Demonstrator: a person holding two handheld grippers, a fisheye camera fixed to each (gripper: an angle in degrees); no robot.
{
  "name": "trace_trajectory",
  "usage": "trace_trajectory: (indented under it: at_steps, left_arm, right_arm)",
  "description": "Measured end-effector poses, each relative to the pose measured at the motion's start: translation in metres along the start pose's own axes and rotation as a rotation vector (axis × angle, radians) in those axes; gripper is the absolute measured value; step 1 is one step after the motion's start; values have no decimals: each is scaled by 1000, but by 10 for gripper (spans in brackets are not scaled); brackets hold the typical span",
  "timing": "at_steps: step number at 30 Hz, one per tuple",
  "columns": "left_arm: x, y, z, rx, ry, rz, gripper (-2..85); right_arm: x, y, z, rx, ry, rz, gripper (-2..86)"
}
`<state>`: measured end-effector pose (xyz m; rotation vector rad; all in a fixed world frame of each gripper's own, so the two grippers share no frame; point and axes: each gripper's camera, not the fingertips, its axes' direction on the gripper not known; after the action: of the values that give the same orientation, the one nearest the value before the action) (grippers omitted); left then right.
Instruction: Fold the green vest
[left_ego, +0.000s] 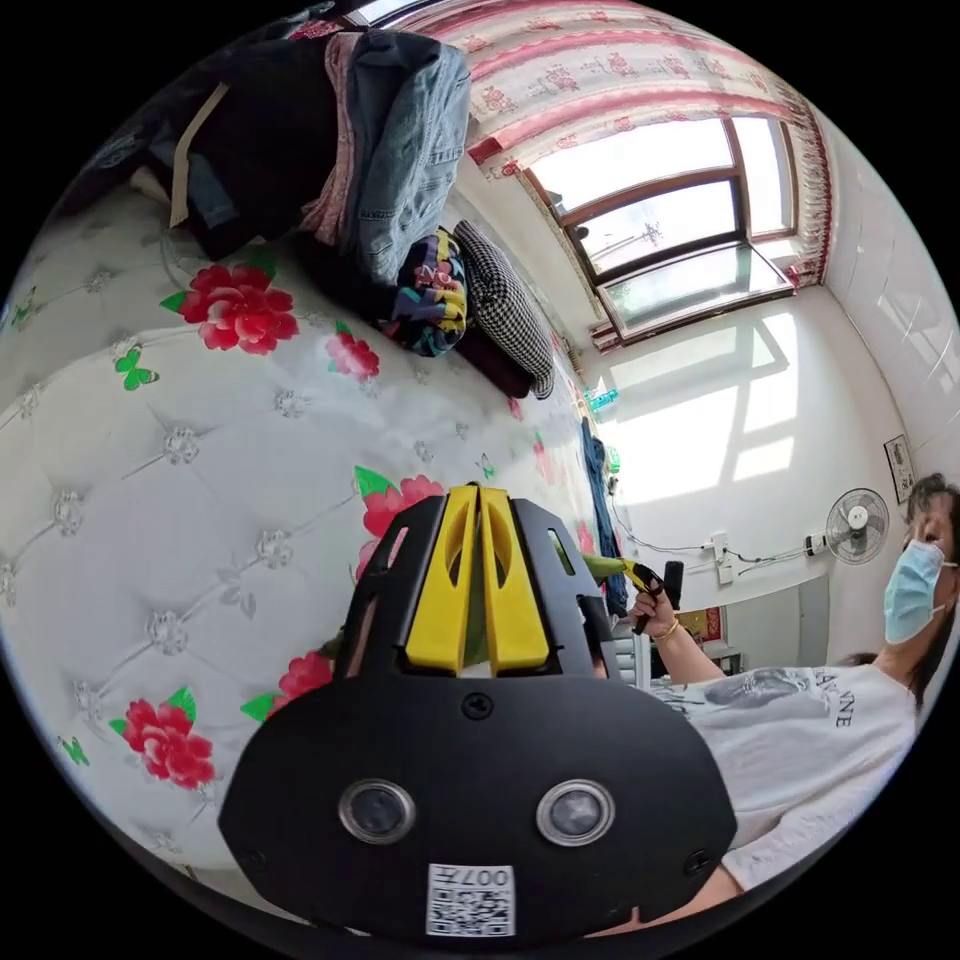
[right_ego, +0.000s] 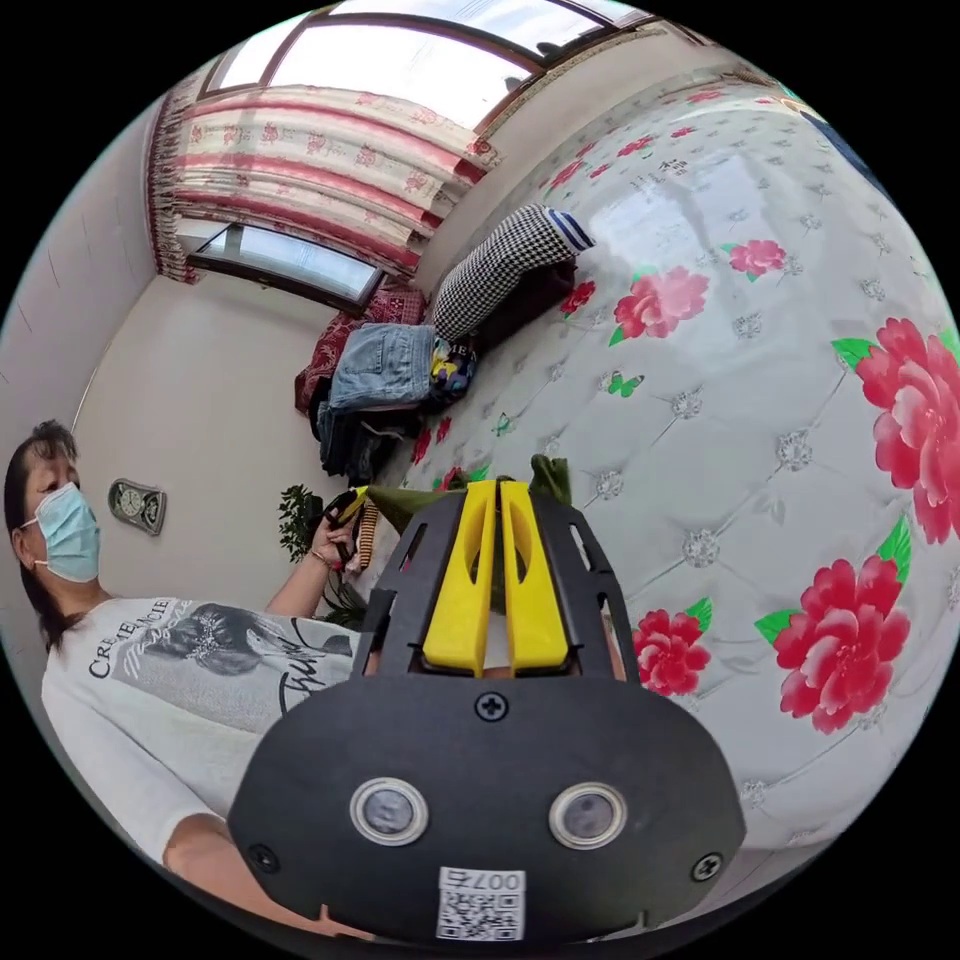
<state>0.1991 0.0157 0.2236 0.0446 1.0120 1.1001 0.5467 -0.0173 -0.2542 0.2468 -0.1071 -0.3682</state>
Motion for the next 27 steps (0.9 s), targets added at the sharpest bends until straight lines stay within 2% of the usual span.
trace_trajectory:
  at_steps: [4,7,11,15,18,22,27]
  left_arm:
    - [-25,-52,52,31,-122,-113,71]
    - [-25,-58,59,35,-208,-101,82]
    - [-20,-32,48,28,-241,-56,78]
    - [-20,23,39,-20,-300,-64,73]
    - [-27,56,31,-25,-273,-129,74]
    - [-43,75,20,-25,-200,-220,74]
    - [-52,74,5,6,-205,-260,74]
  right_arm:
    - [45,-35,34,98,92,178,31]
    - [59,-25,43,111,133,214,46]
    - [66,22,39,137,175,245,58]
    - [80,93,40,162,179,379,64]
    - [88,129,48,179,180,465,64]
    - [100,140,81,131,84,549,64]
    - [101,137,107,295,25,584,53]
